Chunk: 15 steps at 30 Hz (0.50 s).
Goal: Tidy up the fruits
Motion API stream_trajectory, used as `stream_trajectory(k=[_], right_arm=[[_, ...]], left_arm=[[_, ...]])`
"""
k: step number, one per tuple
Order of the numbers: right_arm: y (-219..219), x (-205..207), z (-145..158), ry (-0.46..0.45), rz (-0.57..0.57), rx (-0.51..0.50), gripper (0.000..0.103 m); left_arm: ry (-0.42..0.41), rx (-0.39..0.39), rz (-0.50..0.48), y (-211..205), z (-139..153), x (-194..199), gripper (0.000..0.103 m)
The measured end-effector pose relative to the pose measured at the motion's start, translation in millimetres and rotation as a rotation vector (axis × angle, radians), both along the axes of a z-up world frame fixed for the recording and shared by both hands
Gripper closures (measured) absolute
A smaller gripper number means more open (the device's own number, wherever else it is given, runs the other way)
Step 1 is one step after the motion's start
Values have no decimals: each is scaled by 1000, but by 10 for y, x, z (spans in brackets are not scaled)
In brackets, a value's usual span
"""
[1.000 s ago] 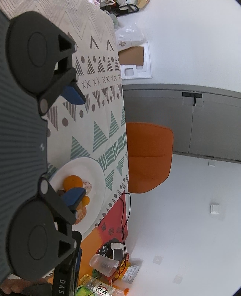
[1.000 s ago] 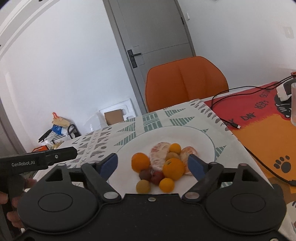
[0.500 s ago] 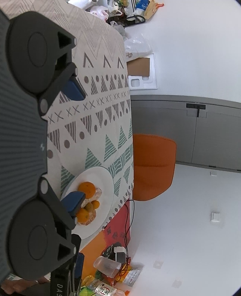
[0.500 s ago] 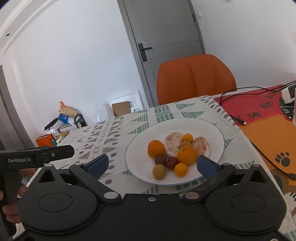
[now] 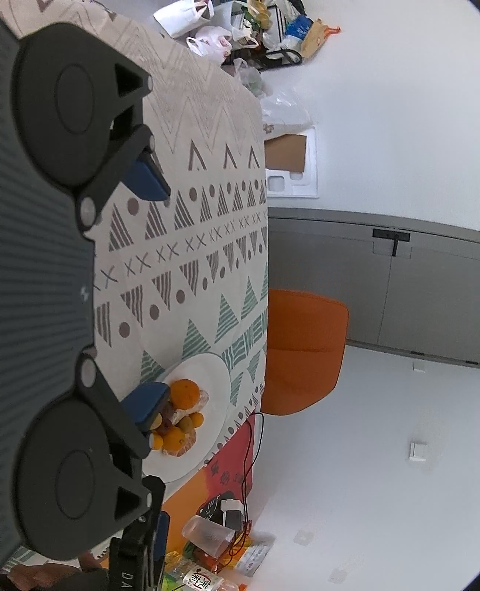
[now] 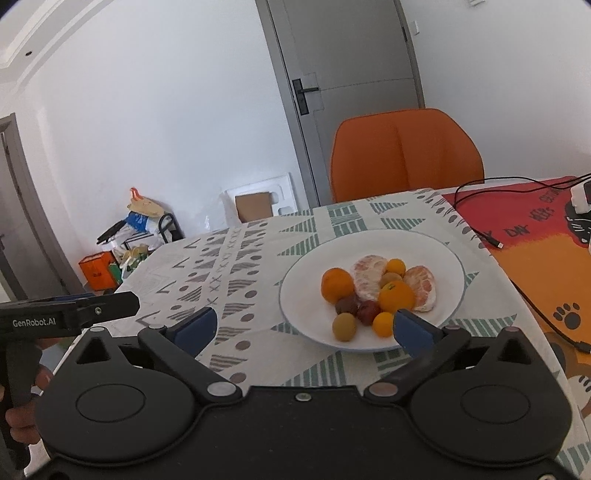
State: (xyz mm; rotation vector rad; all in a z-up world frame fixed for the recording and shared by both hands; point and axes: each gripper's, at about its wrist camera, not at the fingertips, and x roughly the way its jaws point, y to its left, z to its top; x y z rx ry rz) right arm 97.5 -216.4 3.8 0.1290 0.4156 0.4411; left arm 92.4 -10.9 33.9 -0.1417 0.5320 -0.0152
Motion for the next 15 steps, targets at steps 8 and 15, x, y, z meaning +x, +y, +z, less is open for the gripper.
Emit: stream_trajectory(k=[8, 15], right_arm=[[50, -104, 27, 9, 23, -20, 0], [37, -153, 46, 2, 24, -17, 0]], left_arm=[[4, 0, 9, 71, 36, -168, 0], [9, 2, 15, 131, 7, -268, 0]])
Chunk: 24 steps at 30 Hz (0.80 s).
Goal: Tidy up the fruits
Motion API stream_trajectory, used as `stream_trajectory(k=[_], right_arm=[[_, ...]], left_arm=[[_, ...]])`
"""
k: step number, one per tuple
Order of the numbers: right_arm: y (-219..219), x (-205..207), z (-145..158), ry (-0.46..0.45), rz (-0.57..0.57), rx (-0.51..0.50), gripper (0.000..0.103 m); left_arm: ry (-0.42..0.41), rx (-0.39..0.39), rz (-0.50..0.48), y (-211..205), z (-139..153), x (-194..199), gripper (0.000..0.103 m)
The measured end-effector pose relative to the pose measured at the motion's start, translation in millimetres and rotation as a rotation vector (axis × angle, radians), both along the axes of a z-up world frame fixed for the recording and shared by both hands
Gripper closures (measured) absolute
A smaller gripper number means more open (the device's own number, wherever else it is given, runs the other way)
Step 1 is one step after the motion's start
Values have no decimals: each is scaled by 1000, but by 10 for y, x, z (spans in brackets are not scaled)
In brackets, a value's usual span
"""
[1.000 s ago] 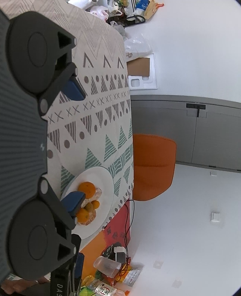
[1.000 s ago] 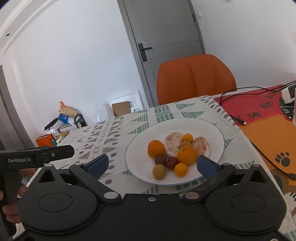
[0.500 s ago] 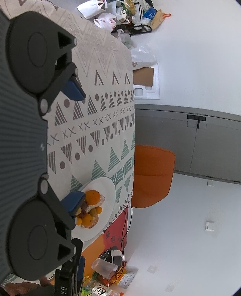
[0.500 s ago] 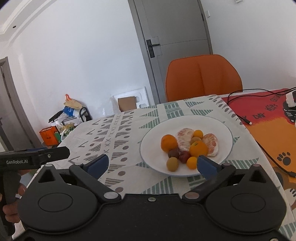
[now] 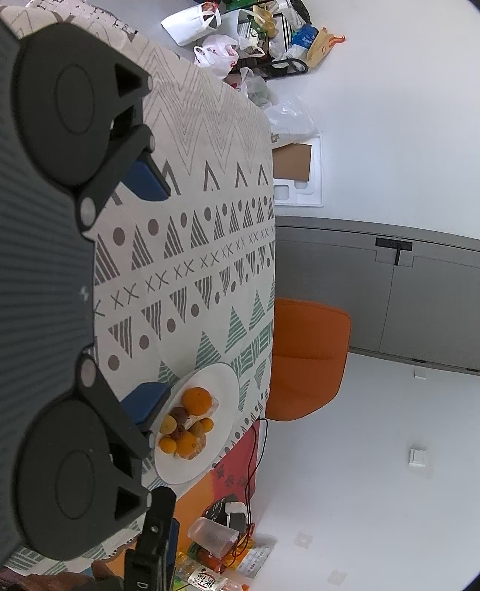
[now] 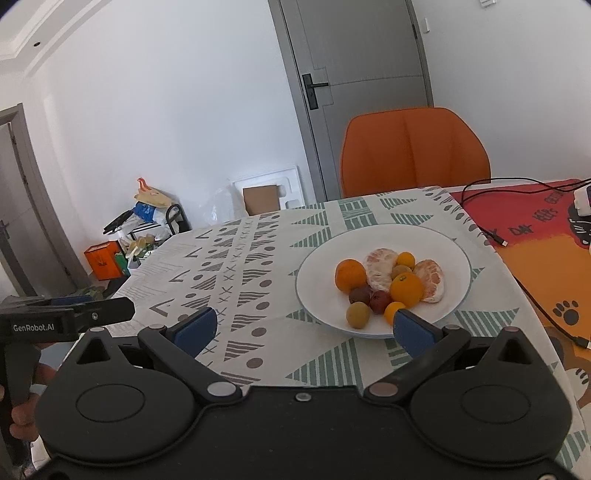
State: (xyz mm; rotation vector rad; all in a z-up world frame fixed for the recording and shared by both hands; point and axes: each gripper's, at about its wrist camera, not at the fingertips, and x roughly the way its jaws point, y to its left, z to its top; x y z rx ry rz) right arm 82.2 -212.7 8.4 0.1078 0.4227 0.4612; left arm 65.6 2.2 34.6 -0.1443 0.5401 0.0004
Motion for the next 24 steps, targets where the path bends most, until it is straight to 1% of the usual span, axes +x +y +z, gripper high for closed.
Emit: stream_trajectory(k=[8, 15, 24], right_arm=[[-28, -120, 42, -33, 0, 6, 0], [-6, -142, -12, -27, 23, -12, 0], [43, -111, -67, -15, 31, -12, 0]], left_arm=[[-16, 8, 3, 38, -2, -135, 0], [-9, 18, 11, 77, -41, -187, 0], [1, 19, 15, 116, -66, -164, 0]])
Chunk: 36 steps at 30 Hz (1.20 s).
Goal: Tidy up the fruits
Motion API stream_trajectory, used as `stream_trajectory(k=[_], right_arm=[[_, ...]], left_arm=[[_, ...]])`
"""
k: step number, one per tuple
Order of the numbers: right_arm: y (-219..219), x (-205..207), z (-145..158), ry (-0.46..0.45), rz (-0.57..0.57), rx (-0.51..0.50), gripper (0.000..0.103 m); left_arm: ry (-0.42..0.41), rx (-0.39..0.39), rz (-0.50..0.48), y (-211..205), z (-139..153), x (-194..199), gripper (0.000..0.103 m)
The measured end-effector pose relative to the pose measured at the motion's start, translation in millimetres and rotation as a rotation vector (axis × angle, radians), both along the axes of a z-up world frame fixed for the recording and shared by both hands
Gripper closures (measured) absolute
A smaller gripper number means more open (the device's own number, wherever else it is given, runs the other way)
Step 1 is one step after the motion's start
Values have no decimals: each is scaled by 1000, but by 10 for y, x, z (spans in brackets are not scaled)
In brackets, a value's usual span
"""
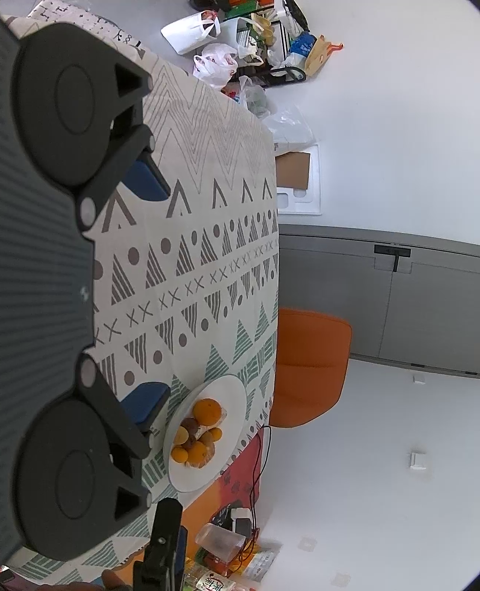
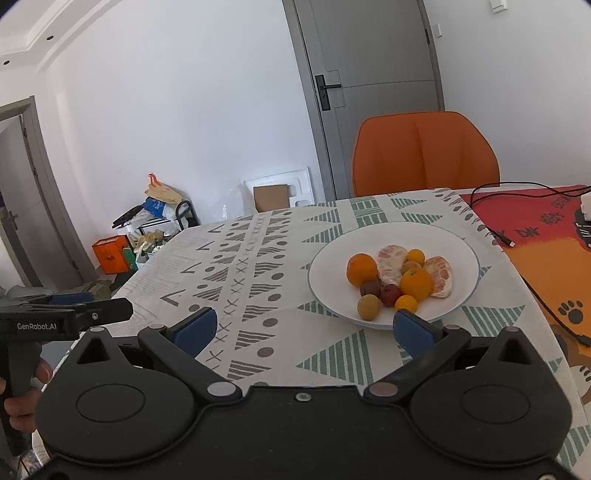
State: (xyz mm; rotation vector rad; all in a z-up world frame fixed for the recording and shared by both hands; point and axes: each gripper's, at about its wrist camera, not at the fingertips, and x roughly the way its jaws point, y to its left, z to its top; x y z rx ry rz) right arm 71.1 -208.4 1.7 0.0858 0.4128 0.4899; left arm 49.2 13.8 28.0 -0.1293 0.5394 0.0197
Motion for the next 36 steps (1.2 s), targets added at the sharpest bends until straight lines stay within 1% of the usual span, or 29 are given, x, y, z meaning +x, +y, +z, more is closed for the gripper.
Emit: stream_trajectory(k=[36], right_arm=[[-4, 0, 25, -3, -3, 0, 0]], left_arm=[[0, 5, 17, 64, 10, -46, 0]])
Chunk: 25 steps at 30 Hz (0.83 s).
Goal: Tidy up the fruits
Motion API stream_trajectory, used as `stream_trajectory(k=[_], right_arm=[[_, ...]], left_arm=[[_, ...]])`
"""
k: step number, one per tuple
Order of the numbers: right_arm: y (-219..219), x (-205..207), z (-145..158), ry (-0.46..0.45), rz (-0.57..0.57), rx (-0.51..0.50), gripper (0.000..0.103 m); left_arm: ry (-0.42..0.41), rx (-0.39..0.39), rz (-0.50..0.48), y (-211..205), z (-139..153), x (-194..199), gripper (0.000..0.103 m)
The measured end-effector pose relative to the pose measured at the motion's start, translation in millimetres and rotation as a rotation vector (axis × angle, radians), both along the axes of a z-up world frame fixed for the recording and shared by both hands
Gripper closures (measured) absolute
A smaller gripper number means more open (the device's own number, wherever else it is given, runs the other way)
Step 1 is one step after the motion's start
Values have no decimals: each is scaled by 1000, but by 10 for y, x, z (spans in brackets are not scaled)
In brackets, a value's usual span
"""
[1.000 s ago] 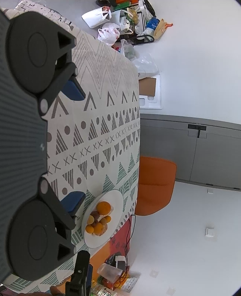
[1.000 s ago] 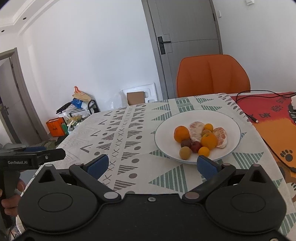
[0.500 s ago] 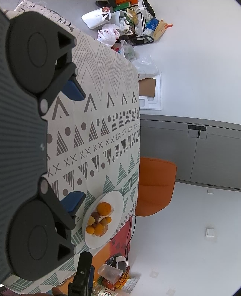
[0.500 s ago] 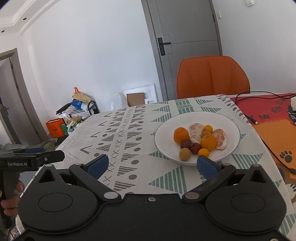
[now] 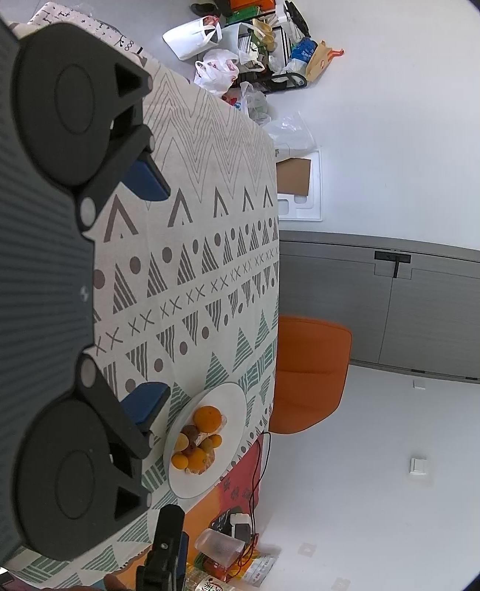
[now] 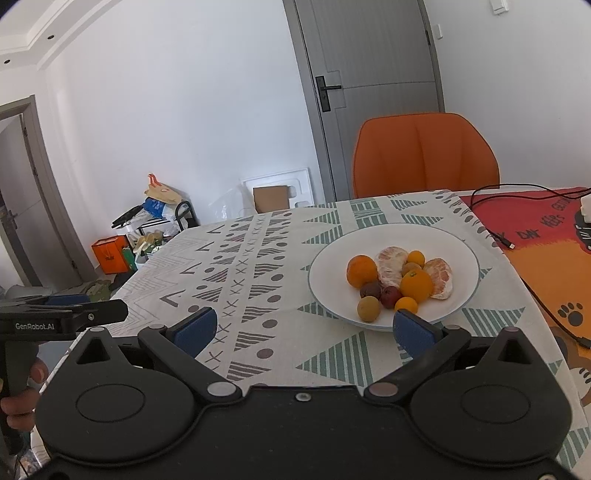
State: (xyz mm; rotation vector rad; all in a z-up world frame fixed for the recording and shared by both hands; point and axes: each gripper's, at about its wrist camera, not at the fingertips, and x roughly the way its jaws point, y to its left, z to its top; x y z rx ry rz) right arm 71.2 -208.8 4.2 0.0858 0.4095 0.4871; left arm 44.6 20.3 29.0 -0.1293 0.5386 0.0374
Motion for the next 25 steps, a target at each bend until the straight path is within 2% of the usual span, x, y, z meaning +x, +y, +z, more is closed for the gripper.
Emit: stream_trajectory(k=[25], right_arm=[[11, -12, 8, -1, -2, -4, 0]], left_arm=[[-1, 3, -8, -41, 30, 8, 0]])
